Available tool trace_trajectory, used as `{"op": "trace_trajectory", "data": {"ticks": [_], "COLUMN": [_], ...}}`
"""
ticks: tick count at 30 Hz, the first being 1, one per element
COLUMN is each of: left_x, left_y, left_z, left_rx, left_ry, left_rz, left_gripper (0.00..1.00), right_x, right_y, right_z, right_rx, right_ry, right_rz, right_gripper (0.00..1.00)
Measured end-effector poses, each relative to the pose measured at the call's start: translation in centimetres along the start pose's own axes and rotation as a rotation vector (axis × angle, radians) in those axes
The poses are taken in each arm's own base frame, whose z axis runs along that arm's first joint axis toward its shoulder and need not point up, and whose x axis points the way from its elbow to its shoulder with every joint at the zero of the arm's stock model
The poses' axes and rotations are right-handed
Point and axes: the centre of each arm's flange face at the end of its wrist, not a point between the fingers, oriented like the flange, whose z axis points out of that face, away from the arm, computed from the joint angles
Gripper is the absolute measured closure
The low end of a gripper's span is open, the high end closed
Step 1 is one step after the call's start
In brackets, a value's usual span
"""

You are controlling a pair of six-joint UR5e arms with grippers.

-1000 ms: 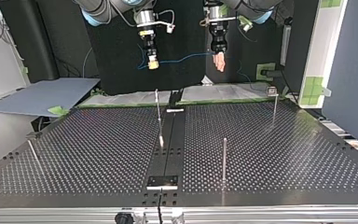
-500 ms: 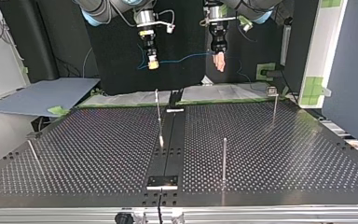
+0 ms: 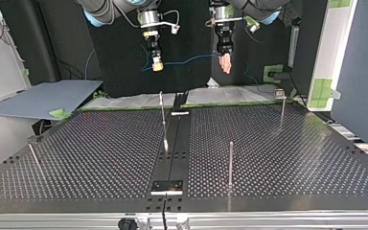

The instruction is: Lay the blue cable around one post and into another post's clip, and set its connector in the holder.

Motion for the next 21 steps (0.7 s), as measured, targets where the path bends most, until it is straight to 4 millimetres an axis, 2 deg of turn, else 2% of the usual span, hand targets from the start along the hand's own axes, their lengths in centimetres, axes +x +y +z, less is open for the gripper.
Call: {"op": "trace_trajectory", "data": {"ticks": [15,21], "left_x": [0.0,0.0], "left_y": [0.1,0.1], "left_z": [0.1,0.1], "left_rx": [-0.003,-0.004], "left_ry": [0.001,0.001], "left_rz": [0.001,0.001], "left_gripper": [0.0,0.0], "right_x": [-0.2,-1.3], "right_y": [-0.1,-1.9], "right_z": [-0.2,-1.9], "right_rx": [0.003,0.046], "right_ry": [-0.009,-0.055], "right_rz": [-0.002,-0.016], "right_gripper": [0.99,0.99]}}
